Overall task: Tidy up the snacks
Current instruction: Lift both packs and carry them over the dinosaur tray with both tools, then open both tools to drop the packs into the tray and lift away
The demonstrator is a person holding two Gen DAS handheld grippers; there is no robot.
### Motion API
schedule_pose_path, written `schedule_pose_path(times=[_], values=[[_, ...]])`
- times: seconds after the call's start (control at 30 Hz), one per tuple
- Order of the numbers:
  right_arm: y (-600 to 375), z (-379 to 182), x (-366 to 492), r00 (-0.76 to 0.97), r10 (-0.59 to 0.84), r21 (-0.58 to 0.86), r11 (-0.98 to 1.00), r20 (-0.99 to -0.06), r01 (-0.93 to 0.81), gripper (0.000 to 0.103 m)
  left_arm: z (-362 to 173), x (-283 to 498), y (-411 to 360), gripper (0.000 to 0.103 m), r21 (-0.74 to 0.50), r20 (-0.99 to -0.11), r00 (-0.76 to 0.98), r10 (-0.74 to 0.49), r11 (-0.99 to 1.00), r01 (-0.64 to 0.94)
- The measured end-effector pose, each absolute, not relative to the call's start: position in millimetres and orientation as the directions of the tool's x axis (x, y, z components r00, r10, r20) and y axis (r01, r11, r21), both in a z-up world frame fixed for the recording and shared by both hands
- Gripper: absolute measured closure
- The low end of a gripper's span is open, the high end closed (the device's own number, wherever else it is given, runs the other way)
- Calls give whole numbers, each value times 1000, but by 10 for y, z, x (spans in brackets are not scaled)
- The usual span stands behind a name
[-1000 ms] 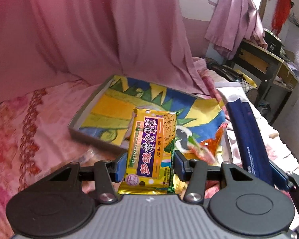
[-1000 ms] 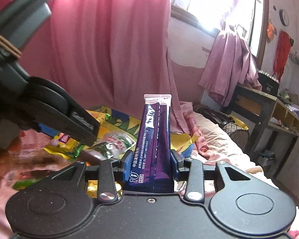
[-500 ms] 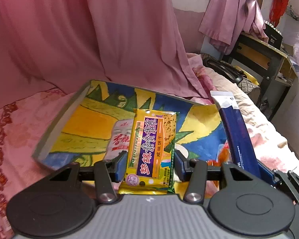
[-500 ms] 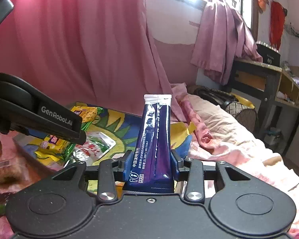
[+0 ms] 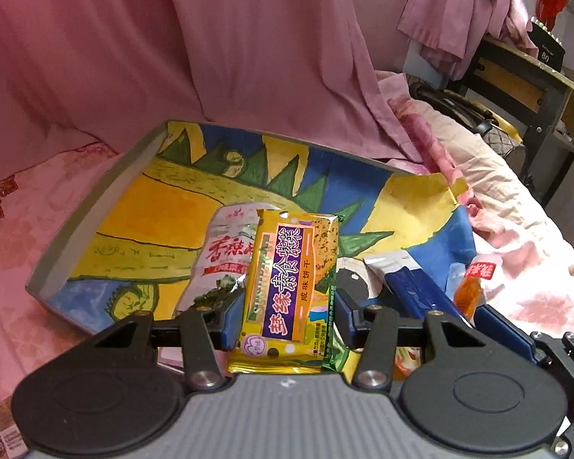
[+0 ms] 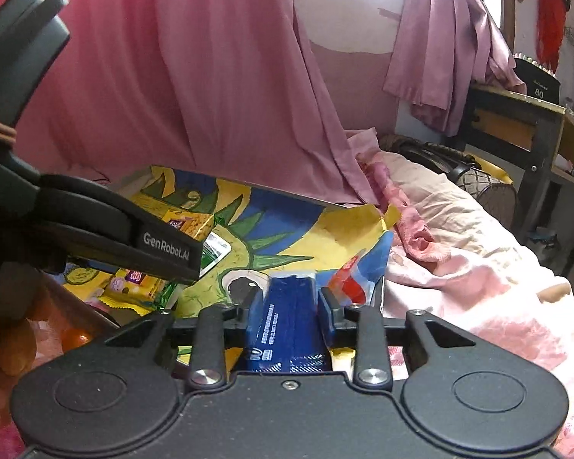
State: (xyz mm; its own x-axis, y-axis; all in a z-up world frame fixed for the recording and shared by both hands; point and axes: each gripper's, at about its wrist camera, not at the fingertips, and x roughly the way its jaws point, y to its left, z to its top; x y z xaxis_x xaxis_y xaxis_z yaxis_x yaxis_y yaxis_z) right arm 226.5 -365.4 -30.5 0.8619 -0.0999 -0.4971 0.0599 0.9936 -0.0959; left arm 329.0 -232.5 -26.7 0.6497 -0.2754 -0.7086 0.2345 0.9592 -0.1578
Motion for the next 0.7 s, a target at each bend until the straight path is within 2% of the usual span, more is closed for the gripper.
schedule_pose_path(times=[0.33, 0.47, 0.5, 0.57, 0.63, 0.7], values=[[-3657, -321, 2266, 861, -112, -108, 992, -497, 67, 69, -320, 3313, -2375, 50, -152, -726, 631, -272, 959, 239], [-3650, -314, 2258, 861, -122, -110, 991, -493, 77, 64, -311, 3339, -2353, 49, -170, -731, 621, -282, 957, 235], [-3649, -316, 2257, 861, -125, -111, 991, -492, 80, 60, -309, 3346, -2340, 49, -177, -732, 618, -287, 956, 234], [-3653, -316, 2252, 861, -137, -117, 989, -490, 91, 52, -301, 3354, -2327, 41, -181, -735, 616, -285, 957, 227], [-3662, -316, 2250, 862, -142, -119, 988, -487, 96, 50, -279, 3344, -2317, 33, -179, -729, 627, -276, 960, 214], [-3674, -315, 2246, 862, -145, -117, 988, -485, 100, 47, -258, 3342, -2296, 31, -181, -722, 637, -269, 963, 201]])
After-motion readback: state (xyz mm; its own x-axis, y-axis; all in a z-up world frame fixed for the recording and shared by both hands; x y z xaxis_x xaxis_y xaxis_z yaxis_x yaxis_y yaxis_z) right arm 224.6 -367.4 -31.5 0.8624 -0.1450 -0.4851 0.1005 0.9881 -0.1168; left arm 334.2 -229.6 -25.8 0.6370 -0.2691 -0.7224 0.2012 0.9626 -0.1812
